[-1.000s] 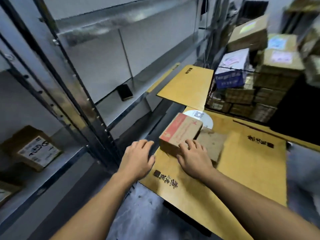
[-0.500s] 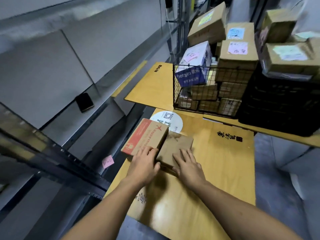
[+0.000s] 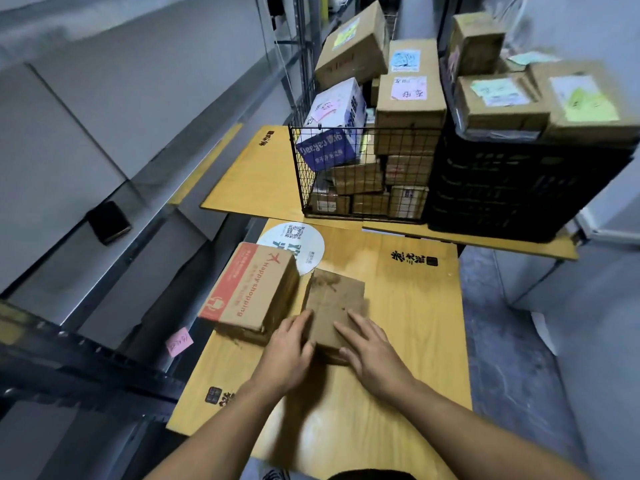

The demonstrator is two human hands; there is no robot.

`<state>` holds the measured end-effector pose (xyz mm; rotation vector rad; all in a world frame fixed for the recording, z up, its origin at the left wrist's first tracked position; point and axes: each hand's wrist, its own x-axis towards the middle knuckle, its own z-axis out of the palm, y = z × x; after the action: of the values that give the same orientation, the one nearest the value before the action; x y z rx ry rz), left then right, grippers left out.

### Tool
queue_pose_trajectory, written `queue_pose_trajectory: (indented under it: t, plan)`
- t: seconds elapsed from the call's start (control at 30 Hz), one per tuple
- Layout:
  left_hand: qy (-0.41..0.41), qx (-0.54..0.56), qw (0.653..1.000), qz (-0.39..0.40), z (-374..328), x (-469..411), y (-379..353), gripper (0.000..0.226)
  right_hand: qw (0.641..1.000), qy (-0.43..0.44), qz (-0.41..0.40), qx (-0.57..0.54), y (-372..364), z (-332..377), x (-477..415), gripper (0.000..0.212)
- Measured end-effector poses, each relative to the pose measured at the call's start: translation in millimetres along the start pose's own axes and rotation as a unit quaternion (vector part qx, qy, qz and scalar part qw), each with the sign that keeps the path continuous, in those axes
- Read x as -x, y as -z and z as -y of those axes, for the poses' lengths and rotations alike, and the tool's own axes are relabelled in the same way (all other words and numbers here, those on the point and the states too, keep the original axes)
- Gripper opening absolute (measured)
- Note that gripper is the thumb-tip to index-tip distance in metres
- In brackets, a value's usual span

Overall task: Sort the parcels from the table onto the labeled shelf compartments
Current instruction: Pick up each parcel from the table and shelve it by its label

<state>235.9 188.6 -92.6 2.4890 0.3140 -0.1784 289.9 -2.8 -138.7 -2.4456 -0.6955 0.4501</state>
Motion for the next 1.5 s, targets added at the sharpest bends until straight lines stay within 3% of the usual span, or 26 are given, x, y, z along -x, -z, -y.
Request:
queue_pose_trajectory:
  t: [0.23,0.4,0.73,0.87,0.97,1.1,1.2,1.3,1.4,1.5]
  plan:
    - [0.043,0.062,0.997,0.022,9.2,19.0,-20.3,0.063,0.973,-0.107,-0.109,-0.173,-6.4,8.8,11.6,0.050]
    - [0.058,0.122,0.990,0.029,16.2,25.6,-24.9,0.059,0.961,-0.162,-0.083,-0.206,-14.8,7.7,18.9,0.054]
    - [0.090,0.174,0.981,-0.001,14.7,31.6,-33.9,0.061,0.938,-0.183,-0.081,-0.285,-14.6,16.3,19.8,0.058]
    - [0.076,0.243,0.965,-0.059,10.1,32.4,-29.6,0.039,0.890,-0.213,-0.116,-0.385,-8.3,25.8,18.0,0.049]
    - [0.094,0.350,0.927,-0.093,3.2,32.4,-20.1,0.020,0.847,-0.212,-0.126,-0.471,-0.1,35.7,22.6,0.040]
    - [0.115,0.398,0.900,-0.138,4.7,29.7,-14.5,0.030,0.816,-0.185,-0.128,-0.532,9.8,41.1,26.1,0.039]
    - [0.122,0.437,0.885,-0.106,2.9,32.9,-12.0,0.035,0.792,-0.174,-0.116,-0.574,16.0,46.3,26.6,0.039]
    - [0.105,0.478,0.869,-0.080,-0.6,38.2,-11.8,0.031,0.801,-0.176,-0.095,-0.564,18.2,52.2,27.9,0.041]
    - [0.072,0.448,0.885,-0.106,-0.7,42.4,-9.4,0.042,0.874,-0.183,-0.077,-0.443,23.8,50.8,26.7,0.038]
    - [0.047,0.411,0.902,-0.120,3.2,44.2,-10.1,0.046,0.896,-0.175,-0.072,-0.401,31.9,51.2,25.9,0.045]
